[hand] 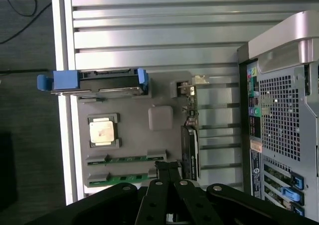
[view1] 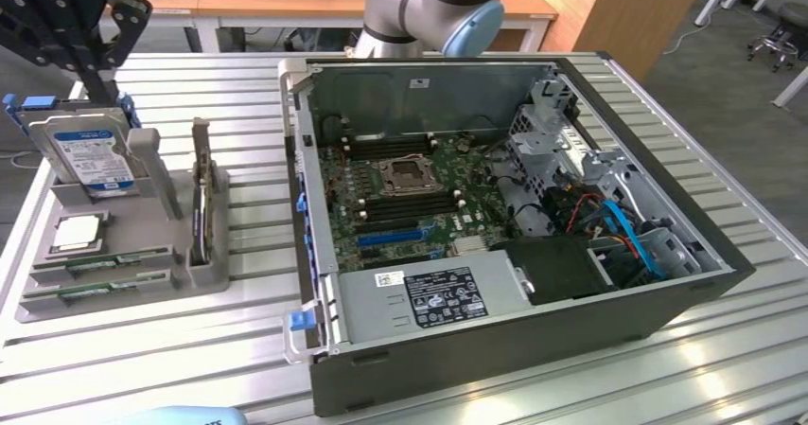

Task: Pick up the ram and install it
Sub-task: 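Reach for the ram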

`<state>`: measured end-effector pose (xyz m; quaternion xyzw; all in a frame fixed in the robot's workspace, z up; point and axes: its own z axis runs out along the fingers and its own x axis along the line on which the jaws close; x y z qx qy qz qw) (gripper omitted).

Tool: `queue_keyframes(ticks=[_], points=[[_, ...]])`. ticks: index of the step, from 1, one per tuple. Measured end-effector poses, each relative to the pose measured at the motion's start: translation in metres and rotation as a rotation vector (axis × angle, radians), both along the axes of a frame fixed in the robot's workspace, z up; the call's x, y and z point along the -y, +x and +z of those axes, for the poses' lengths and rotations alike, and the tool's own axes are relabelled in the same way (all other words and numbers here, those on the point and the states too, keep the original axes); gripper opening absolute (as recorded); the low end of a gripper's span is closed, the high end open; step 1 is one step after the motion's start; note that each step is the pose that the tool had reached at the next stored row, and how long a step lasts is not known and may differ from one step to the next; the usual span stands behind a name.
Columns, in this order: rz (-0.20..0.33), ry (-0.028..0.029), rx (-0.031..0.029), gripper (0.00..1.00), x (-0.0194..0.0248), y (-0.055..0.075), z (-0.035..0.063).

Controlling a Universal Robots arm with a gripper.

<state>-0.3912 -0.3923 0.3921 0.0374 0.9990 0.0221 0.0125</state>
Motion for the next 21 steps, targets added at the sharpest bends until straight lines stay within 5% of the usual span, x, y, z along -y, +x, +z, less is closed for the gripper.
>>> queue_keyframes(ticks=[21], points=[[0.000, 0.0000, -0.0002, 0.10, -0.0002, -0.037, -0.0016]])
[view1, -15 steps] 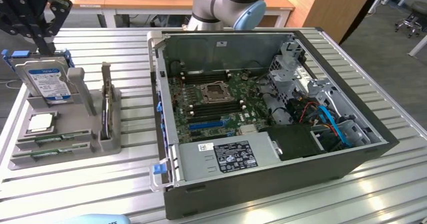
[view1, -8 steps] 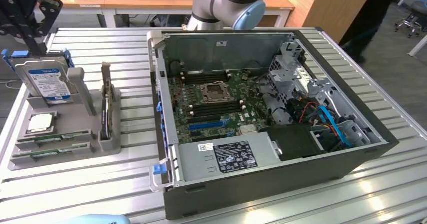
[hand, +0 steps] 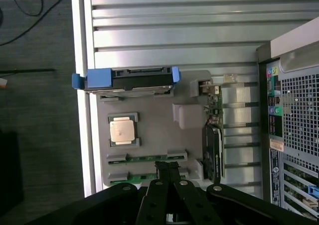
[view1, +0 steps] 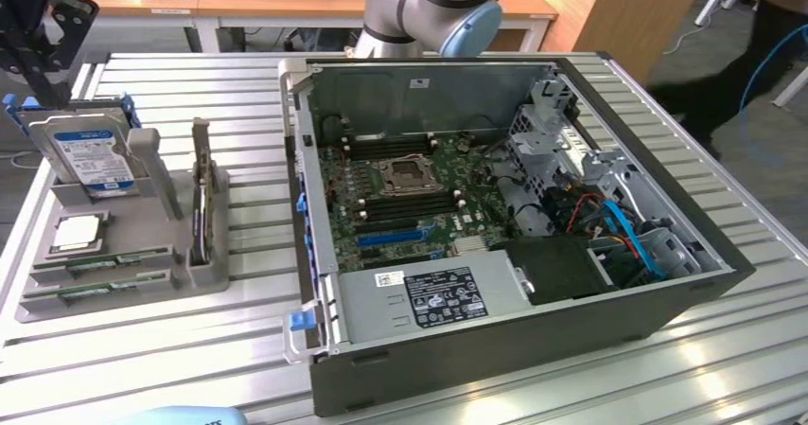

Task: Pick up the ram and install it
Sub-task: 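Reach for the ram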

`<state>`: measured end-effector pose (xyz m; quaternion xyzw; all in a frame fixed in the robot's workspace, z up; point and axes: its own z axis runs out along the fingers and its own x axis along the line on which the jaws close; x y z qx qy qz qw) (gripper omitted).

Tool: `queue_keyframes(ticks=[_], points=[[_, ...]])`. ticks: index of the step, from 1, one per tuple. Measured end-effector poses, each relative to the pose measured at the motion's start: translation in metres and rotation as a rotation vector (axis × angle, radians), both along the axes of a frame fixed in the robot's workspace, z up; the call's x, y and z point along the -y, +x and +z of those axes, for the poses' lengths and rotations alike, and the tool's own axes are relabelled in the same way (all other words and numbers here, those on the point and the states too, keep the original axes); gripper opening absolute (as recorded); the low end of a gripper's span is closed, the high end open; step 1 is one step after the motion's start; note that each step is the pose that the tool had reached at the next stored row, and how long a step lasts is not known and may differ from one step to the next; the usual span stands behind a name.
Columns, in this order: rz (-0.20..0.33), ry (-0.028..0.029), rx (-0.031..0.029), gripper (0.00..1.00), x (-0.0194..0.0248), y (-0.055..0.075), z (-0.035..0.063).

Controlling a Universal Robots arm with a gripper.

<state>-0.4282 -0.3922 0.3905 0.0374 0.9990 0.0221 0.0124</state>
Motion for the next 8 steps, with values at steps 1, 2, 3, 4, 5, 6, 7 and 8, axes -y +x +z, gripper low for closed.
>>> queue_keyframes(ticks=[1, 2, 3, 4, 5, 6, 7, 8], points=[[0.000, 0.0001, 0.0001, 0.10, 0.0000, -0.0015, -0.0001], [0.000, 0.0000, 0.0001, 0.10, 0.0000, -0.0027, -0.0001], [0.000, 0.0000, 0.0000, 0.10, 0.0000, -0.0039, -0.0001], [0.000, 0.0001, 0.0000, 0.10, 0.0000, -0.0043, -0.0002], [0.000, 0.0000, 0.0000, 0.10, 0.0000, -0.0043, -0.0002], [0.000, 0.0001, 0.0000, 0.10, 0.0000, -0.0043, -0.0002], [0.000, 0.0001, 0.0001, 0.10, 0.0000, -0.0043, -0.0002], [0.000, 0.0001, 0.0000, 0.10, 0.0000, -0.0043, -0.0001]])
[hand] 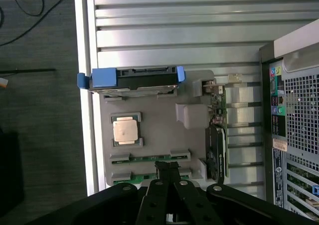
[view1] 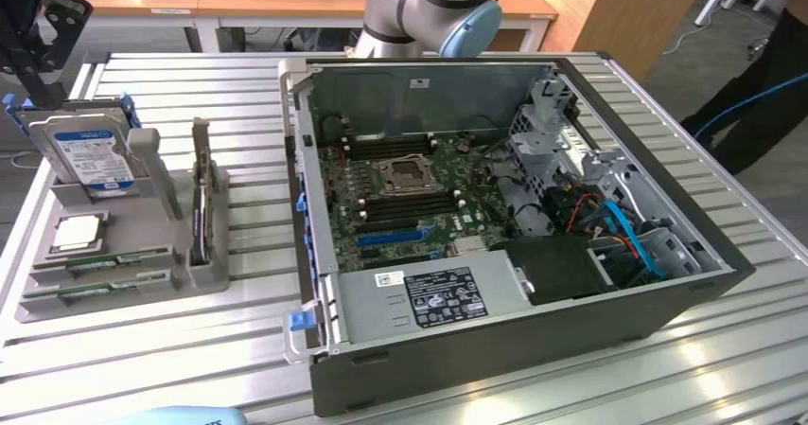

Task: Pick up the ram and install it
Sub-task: 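Reach for the ram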

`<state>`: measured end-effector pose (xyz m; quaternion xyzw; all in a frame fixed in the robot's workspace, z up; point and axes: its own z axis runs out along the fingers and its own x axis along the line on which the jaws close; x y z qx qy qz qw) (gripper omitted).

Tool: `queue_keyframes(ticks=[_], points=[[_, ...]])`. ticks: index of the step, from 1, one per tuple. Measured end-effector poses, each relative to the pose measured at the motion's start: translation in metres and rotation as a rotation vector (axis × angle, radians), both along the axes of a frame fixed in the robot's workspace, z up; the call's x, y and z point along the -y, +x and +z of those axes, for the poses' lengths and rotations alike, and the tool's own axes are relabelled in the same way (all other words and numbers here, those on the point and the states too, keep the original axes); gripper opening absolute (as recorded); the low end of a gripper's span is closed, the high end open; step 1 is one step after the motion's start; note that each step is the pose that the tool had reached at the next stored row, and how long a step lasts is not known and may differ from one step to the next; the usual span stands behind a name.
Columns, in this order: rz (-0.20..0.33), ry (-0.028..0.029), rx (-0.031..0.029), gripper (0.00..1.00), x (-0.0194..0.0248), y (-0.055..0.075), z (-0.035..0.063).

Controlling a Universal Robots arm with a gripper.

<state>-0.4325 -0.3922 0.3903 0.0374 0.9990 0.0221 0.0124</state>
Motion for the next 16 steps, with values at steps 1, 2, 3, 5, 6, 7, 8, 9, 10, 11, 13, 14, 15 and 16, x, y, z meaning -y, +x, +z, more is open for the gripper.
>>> queue_keyframes(ticks=[1, 2, 3, 5, 6, 7, 8, 9, 10, 11, 13, 14, 15, 16], points=[[0.000, -0.0001, -0.0001, 0.10, 0.0000, 0.0000, 0.0000], [0.000, 0.0000, -0.0001, 0.10, 0.0000, -0.0001, 0.0000], [0.000, -0.0001, 0.0000, 0.10, 0.0000, -0.0001, 0.0000], [0.000, 0.0000, 0.0000, 0.10, 0.0000, -0.0001, 0.0000], [0.000, 0.0000, 0.0000, 0.10, 0.0000, -0.0001, 0.0000], [0.000, -0.0001, -0.0001, 0.10, 0.0004, -0.0002, 0.0001], [0.000, 0.0000, -0.0001, 0.10, 0.0009, -0.0002, 0.0000], [0.000, 0.0000, -0.0001, 0.10, 0.0016, -0.0001, 0.0000], [0.000, 0.0000, -0.0001, 0.10, 0.0024, -0.0001, 0.0000], [0.000, -0.0001, -0.0001, 0.10, 0.0034, -0.0001, 0.0000], [0.000, -0.0001, -0.0003, 0.10, 0.0058, -0.0001, 0.0000], [0.000, -0.0001, -0.0006, 0.10, 0.0070, -0.0001, 0.0000], [0.000, -0.0003, -0.0009, 0.10, 0.0082, -0.0001, 0.0000], [0.000, -0.0003, -0.0013, 0.10, 0.0095, -0.0001, 0.0000]])
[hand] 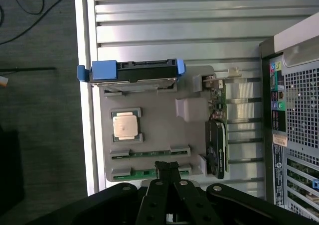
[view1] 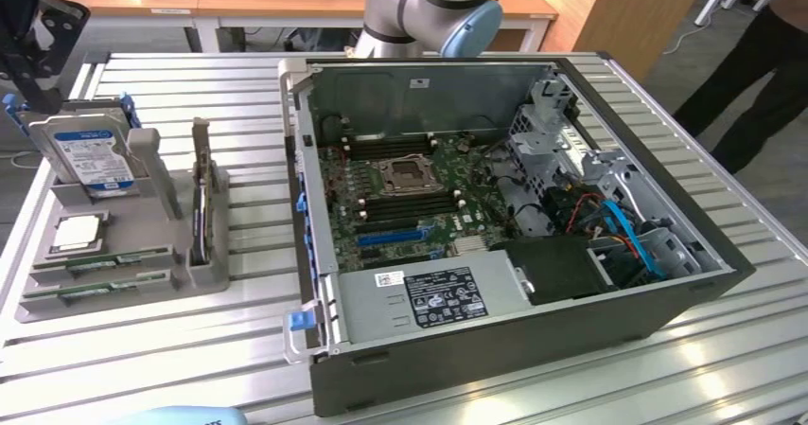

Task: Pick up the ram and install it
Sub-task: 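Reach for the ram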

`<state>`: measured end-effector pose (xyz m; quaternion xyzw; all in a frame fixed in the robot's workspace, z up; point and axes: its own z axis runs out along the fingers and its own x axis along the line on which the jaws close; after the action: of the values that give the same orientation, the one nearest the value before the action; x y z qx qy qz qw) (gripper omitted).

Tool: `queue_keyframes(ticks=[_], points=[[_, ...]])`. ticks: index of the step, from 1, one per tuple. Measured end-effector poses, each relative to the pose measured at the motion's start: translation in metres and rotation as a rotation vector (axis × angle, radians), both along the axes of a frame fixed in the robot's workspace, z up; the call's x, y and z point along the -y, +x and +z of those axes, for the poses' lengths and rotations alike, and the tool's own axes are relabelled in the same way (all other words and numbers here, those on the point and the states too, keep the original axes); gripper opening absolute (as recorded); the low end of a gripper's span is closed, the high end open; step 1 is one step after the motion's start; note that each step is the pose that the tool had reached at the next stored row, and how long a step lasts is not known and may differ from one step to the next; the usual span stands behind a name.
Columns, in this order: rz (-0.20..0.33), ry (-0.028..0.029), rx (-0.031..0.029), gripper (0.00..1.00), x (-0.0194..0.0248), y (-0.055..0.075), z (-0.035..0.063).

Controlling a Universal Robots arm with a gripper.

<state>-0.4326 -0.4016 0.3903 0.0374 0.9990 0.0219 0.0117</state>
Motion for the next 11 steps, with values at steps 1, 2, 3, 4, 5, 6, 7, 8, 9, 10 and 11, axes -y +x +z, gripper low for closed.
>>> queue_keyframes(ticks=[1, 2, 3, 4, 5, 6, 7, 8, 9, 10, 11], points=[[0.000, -0.0002, -0.0004, 0.10, 0.0013, 0.0000, 0.0000], [0.000, -0.0002, -0.0008, 0.10, 0.0024, 0.0000, 0.0000], [0.000, -0.0003, -0.0012, 0.10, 0.0035, 0.0000, 0.0000], [0.000, -0.0004, -0.0017, 0.10, 0.0046, 0.0001, 0.0000], [0.000, -0.0005, -0.0023, 0.10, 0.0057, 0.0002, 0.0000], [0.000, -0.0007, -0.0028, 0.10, 0.0066, 0.0002, 0.0000], [0.000, -0.0007, -0.0034, 0.10, 0.0076, 0.0004, 0.0000], [0.000, -0.0007, -0.0038, 0.10, 0.0083, 0.0005, 0.0000], [0.000, -0.0007, -0.0039, 0.10, 0.0085, 0.0006, 0.0000], [0.000, -0.0007, -0.0038, 0.10, 0.0085, 0.0006, 0.0000], [0.000, -0.0007, -0.0039, 0.10, 0.0086, 0.0006, 0.0000]])
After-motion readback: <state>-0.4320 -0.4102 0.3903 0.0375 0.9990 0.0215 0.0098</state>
